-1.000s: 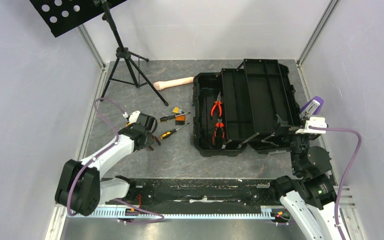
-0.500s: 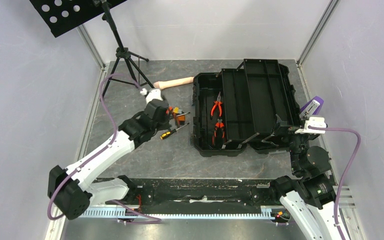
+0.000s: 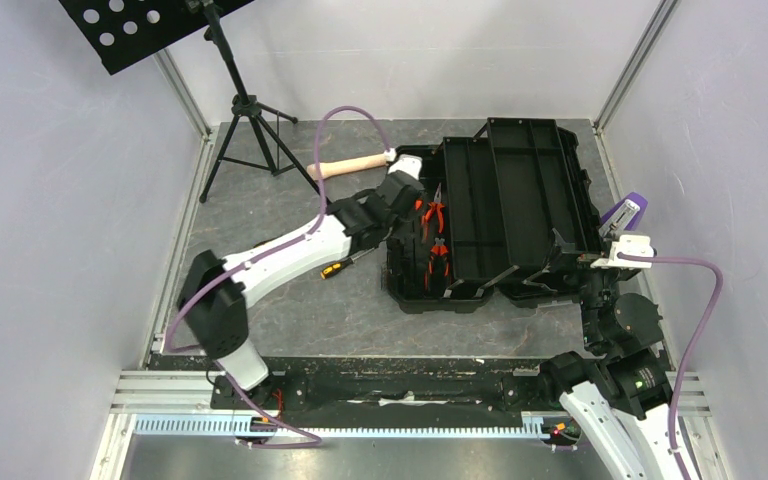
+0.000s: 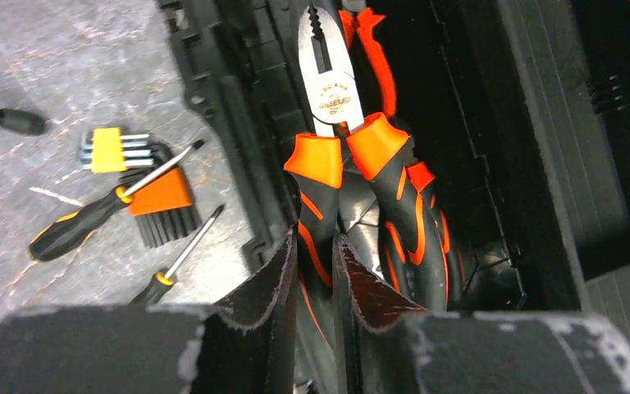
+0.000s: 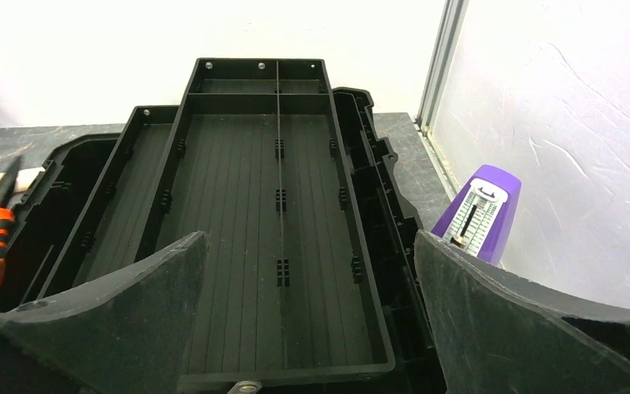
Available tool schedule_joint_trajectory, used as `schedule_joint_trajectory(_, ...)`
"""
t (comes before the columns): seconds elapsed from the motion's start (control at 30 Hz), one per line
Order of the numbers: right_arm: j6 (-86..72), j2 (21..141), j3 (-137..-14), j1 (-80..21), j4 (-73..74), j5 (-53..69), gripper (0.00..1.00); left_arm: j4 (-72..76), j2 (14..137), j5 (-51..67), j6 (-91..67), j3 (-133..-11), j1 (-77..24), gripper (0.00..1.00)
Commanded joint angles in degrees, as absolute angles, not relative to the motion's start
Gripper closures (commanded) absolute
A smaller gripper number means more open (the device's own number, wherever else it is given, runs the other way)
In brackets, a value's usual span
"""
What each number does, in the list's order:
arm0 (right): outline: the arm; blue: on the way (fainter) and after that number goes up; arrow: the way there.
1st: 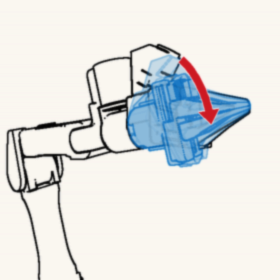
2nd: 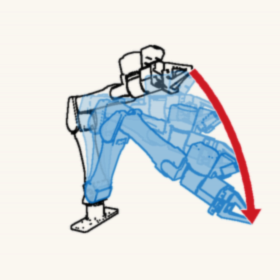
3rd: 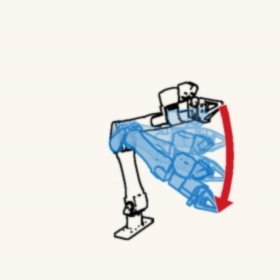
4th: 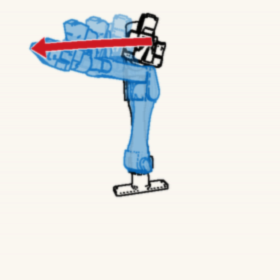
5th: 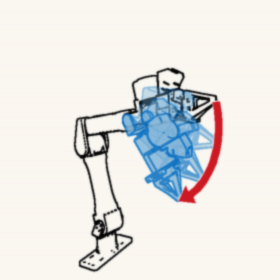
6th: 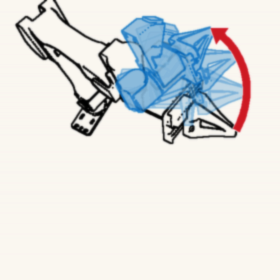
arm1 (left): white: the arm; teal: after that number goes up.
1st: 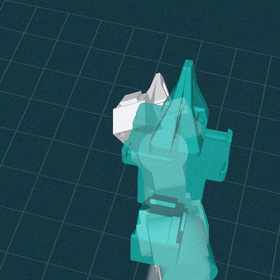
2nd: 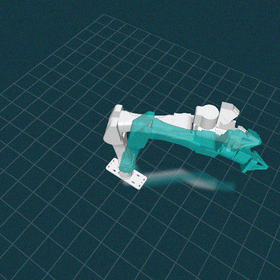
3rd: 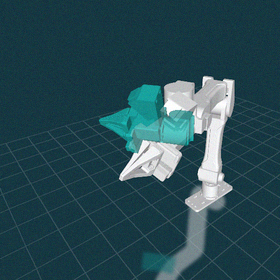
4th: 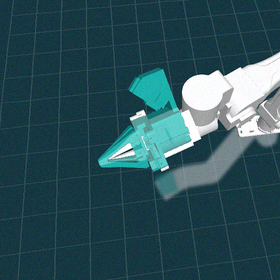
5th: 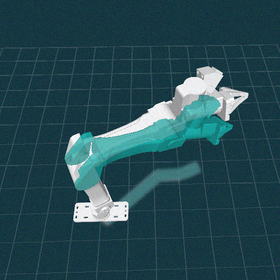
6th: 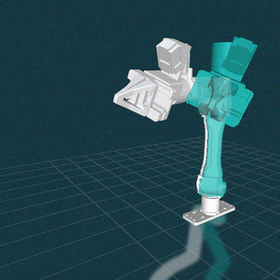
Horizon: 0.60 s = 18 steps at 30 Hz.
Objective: Pack the tool kit
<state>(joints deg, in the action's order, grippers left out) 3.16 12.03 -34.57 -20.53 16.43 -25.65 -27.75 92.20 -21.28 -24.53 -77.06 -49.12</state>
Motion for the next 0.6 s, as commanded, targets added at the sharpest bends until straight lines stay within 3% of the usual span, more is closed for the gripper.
schedule_joint_trajectory(0.0, 4.2, 11.3, -35.7, -20.9, 15.5, -27.0, 0.02, -28.9, 99.1, -19.3, -21.5, -86.2, -49.9, 0.98)
schedule_joint_trajectory(0.37, 4.7, 11.5, -36.7, -20.9, 16.2, -27.6, 0.02, -33.9, 113.8, -16.0, -23.5, -97.1, -50.3, 0.91)
schedule_joint_trajectory(0.57, 4.8, 11.4, -36.8, -21.0, 16.6, -27.8, 0.02, -33.8, 116.5, -16.2, -25.9, -97.9, -50.2, 0.78)
